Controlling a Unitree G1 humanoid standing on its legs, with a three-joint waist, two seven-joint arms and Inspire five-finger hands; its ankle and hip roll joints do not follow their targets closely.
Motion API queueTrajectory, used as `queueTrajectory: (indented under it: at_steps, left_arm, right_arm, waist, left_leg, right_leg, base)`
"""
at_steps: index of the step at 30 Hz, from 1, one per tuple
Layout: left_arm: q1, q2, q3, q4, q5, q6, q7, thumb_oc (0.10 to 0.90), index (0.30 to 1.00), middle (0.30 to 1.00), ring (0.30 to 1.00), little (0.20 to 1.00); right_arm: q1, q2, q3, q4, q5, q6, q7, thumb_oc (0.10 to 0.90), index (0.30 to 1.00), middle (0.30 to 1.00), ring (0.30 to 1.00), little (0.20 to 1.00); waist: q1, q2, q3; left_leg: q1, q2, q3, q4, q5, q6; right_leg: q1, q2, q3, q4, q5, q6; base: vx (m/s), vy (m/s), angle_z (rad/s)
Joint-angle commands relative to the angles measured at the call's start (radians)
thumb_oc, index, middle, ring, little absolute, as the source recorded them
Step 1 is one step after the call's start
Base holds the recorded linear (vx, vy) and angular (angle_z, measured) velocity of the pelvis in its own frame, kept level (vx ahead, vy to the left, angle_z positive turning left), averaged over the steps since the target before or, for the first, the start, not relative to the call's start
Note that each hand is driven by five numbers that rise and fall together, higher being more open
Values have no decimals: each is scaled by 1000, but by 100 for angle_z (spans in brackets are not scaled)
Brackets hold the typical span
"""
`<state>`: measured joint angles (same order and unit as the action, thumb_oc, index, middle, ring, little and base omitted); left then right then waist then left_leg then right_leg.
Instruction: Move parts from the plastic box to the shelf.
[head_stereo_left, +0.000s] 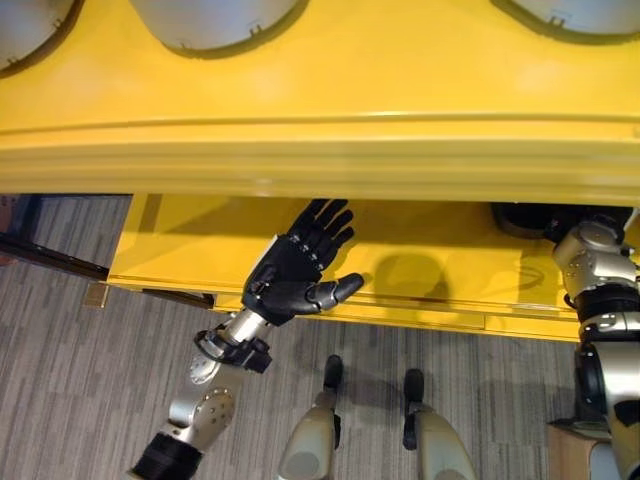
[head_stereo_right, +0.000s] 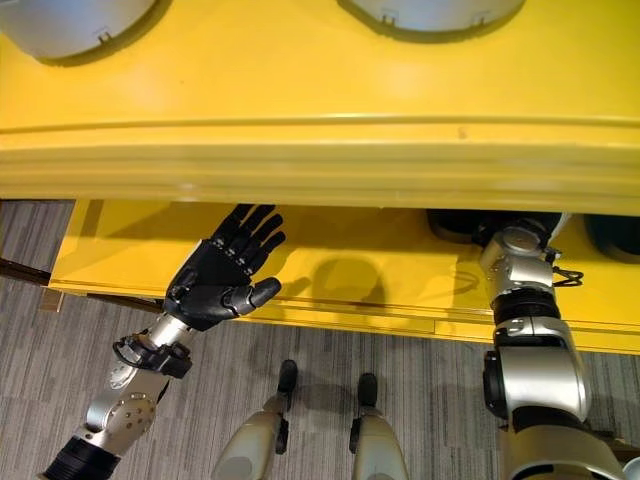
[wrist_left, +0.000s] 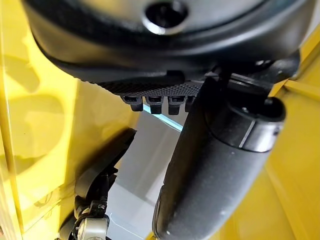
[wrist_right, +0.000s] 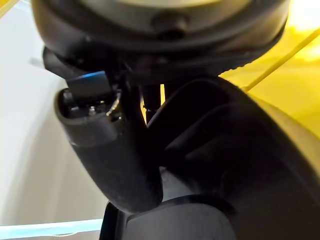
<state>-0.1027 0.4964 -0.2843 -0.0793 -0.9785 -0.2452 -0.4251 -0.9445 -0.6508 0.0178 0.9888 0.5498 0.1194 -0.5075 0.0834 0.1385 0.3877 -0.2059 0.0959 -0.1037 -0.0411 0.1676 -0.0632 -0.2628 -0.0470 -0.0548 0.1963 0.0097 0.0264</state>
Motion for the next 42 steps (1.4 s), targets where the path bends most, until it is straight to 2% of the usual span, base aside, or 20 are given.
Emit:
queueTrajectory:
  at_steps: [1, 17, 23, 34, 35, 36, 37, 42]
  left_arm:
    - [-50, -19, 21, -124, -40, -100, -30, 900, 1000, 1000, 1000, 1000]
    - [-67, -54, 22, -87, -29, -67, -50, 900, 1000, 1000, 1000, 1000]
    - [-67, -59, 22, -79, -30, -70, -52, 900, 1000, 1000, 1000, 1000]
    - [-78, -65, 11, -67, -27, -85, -56, 900, 1000, 1000, 1000, 1000]
    - [-80, -67, 10, -64, -24, -87, -62, 900, 1000, 1000, 1000, 1000]
    - [-81, -68, 9, -65, -23, -85, -62, 900, 1000, 1000, 1000, 1000]
    - [-84, -65, 6, -67, -22, -86, -59, 900, 1000, 1000, 1000, 1000]
    - [-90, -65, 5, -68, -21, -79, -57, 900, 1000, 1000, 1000, 1000]
  right_arm:
    - [-2, 25, 63, 51, 19, 34, -2, 400, 300, 300, 300, 300]
    - [78, 132, 54, 69, 51, 45, -23, 400, 300, 300, 300, 300]
    - [90, 141, 47, 62, -3, 17, -64, 400, 300, 300, 300, 300]
    - [87, 141, 57, 48, -10, 21, -97, 400, 300, 300, 300, 300]
    - [83, 137, 58, 51, -26, 25, -102, 418, 325, 325, 325, 325]
    - [81, 134, 60, 51, -23, 18, -96, 780, 833, 833, 833, 833]
    - [78, 133, 62, 51, -21, 16, -91, 900, 1000, 1000, 1000, 1000]
    - [74, 135, 61, 45, -3, 9, -91, 900, 1000, 1000, 1000, 1000]
  waist:
    - [11, -19, -44]
    - [11, -29, -74]
    - [10, -28, -78]
    - [3, -22, -63]
    - [3, -21, -59]
    - [3, -21, -57]
    - [3, -21, -55]
    - [1, -22, -54]
  left_leg:
    - [4, 22, -2, 40, -42, -3]
    - [44, 21, 1, 38, -50, -3]
    - [52, 21, 2, 32, -52, -3]
    - [39, 12, 3, 33, -54, 0]
    - [36, 11, 4, 34, -55, 1]
    - [34, 9, 3, 35, -55, 2]
    - [31, 8, 3, 39, -56, 2]
    - [26, 5, 3, 43, -59, 4]
  right_leg:
    - [36, -45, 15, -12, -16, -5]
    - [88, -47, 19, -40, -8, -2]
    - [98, -49, 22, -50, -4, 1]
    - [79, -52, 27, -43, -2, 3]
    - [74, -52, 28, -40, -2, 2]
    - [73, -52, 28, -39, -2, 2]
    - [69, -53, 28, -36, -2, 3]
    - [63, -53, 32, -33, -1, 4]
  base:
    - [0, 0, 0]
    - [17, 7, -1]
    - [15, 9, -2]
    - [0, 0, 0]
    - [0, 0, 0]
    - [0, 0, 0]
    - [0, 0, 0]
    - [0, 0, 0]
